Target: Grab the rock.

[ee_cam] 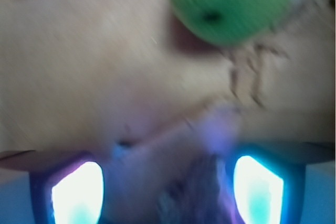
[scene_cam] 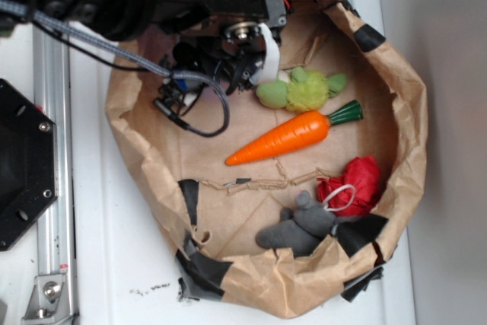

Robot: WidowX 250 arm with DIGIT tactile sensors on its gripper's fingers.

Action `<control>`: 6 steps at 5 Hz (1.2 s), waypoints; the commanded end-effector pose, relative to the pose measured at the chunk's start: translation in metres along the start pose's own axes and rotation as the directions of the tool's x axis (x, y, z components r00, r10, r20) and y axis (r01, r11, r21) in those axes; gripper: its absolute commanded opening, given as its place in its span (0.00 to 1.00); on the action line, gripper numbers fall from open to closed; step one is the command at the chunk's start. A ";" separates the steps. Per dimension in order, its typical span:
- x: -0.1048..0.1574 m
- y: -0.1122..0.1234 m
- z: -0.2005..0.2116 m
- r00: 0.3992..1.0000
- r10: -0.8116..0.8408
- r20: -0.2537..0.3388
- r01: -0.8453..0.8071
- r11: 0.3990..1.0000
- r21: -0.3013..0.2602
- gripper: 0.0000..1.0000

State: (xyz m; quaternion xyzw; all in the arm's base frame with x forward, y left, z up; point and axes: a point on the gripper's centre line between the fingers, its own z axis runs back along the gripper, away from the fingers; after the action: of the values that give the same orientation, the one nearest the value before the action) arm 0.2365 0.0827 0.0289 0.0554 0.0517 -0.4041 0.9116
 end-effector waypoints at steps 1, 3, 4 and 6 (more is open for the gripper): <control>-0.011 0.023 0.041 0.992 0.109 0.066 -0.117 0.985 0.129 1.00; -0.016 0.027 0.045 0.987 0.133 0.086 -0.143 0.981 0.133 1.00; -0.014 0.026 0.027 0.989 0.134 0.056 -0.139 0.985 0.102 1.00; 0.007 0.005 -0.002 0.995 0.102 0.009 -0.103 0.994 0.023 0.63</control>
State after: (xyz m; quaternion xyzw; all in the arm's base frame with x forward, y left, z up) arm 0.2409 0.0927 0.0190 0.0575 0.0537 -0.3505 0.9333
